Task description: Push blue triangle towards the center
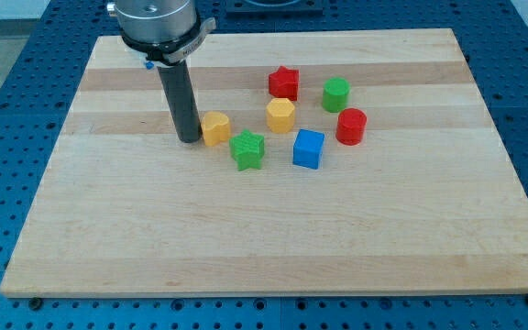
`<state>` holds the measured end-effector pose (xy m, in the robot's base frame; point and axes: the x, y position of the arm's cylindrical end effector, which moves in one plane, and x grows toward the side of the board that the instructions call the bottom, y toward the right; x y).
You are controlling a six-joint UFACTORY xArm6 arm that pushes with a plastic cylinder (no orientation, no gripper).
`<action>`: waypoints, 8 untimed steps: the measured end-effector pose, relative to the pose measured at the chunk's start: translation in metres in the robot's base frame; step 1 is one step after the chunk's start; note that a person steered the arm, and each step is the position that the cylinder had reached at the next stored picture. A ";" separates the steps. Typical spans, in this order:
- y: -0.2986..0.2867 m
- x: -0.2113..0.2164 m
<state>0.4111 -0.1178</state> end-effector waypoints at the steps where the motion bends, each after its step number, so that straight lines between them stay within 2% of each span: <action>1: -0.011 -0.007; 4: -0.102 -0.078; 6: -0.144 -0.140; 8: -0.133 -0.206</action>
<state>0.2047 -0.2510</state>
